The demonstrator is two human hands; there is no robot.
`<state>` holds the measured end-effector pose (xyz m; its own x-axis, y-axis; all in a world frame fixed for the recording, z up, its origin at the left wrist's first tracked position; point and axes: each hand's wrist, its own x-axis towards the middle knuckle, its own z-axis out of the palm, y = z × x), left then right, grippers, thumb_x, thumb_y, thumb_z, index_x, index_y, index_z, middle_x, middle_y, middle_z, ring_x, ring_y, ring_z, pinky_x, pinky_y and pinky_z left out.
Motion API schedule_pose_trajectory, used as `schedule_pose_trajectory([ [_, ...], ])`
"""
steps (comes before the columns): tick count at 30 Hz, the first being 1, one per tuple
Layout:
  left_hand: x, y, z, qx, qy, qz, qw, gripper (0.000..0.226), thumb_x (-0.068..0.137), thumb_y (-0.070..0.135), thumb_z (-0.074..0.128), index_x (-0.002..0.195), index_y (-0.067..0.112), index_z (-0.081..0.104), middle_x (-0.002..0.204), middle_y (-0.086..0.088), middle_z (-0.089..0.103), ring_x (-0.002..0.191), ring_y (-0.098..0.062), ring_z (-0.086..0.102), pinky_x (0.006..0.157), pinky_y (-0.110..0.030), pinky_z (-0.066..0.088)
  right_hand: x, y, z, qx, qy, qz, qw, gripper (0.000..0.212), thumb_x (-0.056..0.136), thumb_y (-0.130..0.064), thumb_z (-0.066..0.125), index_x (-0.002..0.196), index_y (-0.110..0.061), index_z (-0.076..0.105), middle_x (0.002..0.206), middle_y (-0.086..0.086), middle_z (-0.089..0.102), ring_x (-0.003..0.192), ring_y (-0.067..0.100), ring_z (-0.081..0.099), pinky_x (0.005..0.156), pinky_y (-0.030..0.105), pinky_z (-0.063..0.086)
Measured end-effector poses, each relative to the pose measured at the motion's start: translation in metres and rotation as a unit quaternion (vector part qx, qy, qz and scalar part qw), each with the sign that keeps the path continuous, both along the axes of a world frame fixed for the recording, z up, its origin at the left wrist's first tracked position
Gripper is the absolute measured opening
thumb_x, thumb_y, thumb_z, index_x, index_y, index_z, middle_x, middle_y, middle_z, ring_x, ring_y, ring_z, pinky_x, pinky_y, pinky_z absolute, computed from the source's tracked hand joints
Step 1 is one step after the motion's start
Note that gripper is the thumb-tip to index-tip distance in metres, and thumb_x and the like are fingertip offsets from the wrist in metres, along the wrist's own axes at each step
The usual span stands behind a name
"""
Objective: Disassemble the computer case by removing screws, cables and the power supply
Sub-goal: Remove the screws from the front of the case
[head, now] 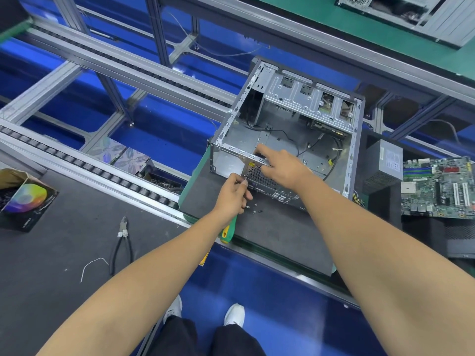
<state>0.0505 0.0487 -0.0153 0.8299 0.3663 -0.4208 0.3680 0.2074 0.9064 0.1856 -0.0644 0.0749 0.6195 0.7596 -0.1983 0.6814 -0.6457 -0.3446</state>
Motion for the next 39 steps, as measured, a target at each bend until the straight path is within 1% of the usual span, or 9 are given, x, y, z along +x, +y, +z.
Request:
schedule_pose_trajectory([
  [5,-0.001,-0.005,-0.004,0.203,0.001,0.000,0.979,0.013,0.108,0.025,0.046,0.096,0.020,0.047,0.077,0.001,0.070,0.064,-0.022,0.057,0.062,-0.036,0.049,0.000,0.000,0.000,0.006,0.002,-0.003,1.000,0.028,0.086,-0.028,0.048,0.111,-0.037,0.039,0.060,-0.001,0.051,0.056,0.019,0.049,0.051,0.030,0.027],
  [11,-0.002,-0.009,-0.001,0.336,0.061,0.019,0.940,0.014,0.106,0.035,0.047,0.094,0.028,0.046,0.082,0.001,0.065,0.075,-0.028,0.061,0.065,-0.039,0.051,-0.002,0.000,0.000,0.007,-0.004,-0.001,1.000,0.025,0.085,-0.028,0.047,0.104,-0.039,0.036,0.057,-0.003,0.048,0.053,0.018,0.047,0.049,0.030,0.026],
  [13,-0.001,-0.011,0.001,0.309,0.055,0.029,0.949,0.013,0.106,0.032,0.048,0.095,0.026,0.050,0.081,0.002,0.067,0.073,-0.023,0.062,0.064,-0.037,0.049,-0.002,0.000,0.000,0.007,-0.003,-0.002,1.000,0.025,0.084,-0.029,0.046,0.105,-0.039,0.037,0.058,-0.003,0.048,0.054,0.018,0.047,0.050,0.029,0.026],
  [18,0.003,-0.011,-0.001,0.110,0.020,0.046,0.993,0.017,0.108,0.025,0.048,0.102,0.012,0.057,0.080,-0.004,0.075,0.052,-0.013,0.057,0.048,-0.024,0.043,-0.002,0.000,0.002,0.003,-0.004,-0.002,1.000,0.026,0.087,-0.026,0.049,0.109,-0.035,0.039,0.062,0.000,0.051,0.058,0.019,0.049,0.051,0.031,0.028],
  [22,0.006,0.000,0.000,-0.071,0.040,0.035,0.996,0.020,0.109,0.027,0.048,0.105,0.009,0.057,0.081,-0.005,0.076,0.047,-0.010,0.055,0.038,-0.023,0.036,-0.002,0.000,0.002,0.005,-0.002,0.000,1.000,0.027,0.088,-0.025,0.050,0.111,-0.033,0.040,0.063,0.002,0.052,0.059,0.020,0.050,0.051,0.032,0.030],
  [24,0.007,0.006,0.003,-0.113,0.040,0.021,0.993,0.020,0.110,0.025,0.047,0.104,0.009,0.058,0.076,-0.003,0.076,0.047,-0.008,0.053,0.037,-0.021,0.035,-0.002,0.000,0.002,0.005,-0.002,0.000,1.000,0.027,0.088,-0.025,0.050,0.111,-0.033,0.040,0.063,0.003,0.053,0.059,0.021,0.050,0.052,0.033,0.031],
  [27,0.006,0.013,0.004,-0.078,0.032,-0.015,0.996,0.018,0.110,0.024,0.047,0.104,0.009,0.055,0.080,-0.006,0.073,0.048,-0.007,0.050,0.039,-0.021,0.033,-0.001,0.000,0.001,0.003,-0.001,-0.002,1.000,0.028,0.087,-0.026,0.048,0.113,-0.034,0.040,0.065,0.004,0.055,0.060,0.022,0.051,0.052,0.033,0.033],
  [33,0.006,0.006,0.004,0.143,-0.031,-0.073,0.987,0.014,0.108,0.019,0.049,0.103,0.006,0.053,0.081,-0.010,0.074,0.050,-0.011,0.049,0.048,-0.020,0.041,-0.001,0.000,-0.001,0.006,0.004,-0.006,1.000,0.029,0.084,-0.028,0.046,0.112,-0.036,0.040,0.061,0.004,0.053,0.056,0.022,0.050,0.051,0.032,0.033],
  [39,0.000,-0.008,-0.009,0.184,-0.024,-0.067,0.980,0.013,0.108,0.028,0.046,0.105,0.018,0.053,0.075,0.002,0.073,0.052,-0.010,0.056,0.062,-0.034,0.052,-0.001,0.000,-0.001,0.004,0.002,-0.006,1.000,0.029,0.085,-0.027,0.047,0.112,-0.036,0.040,0.061,0.003,0.053,0.056,0.021,0.050,0.051,0.031,0.030],
])
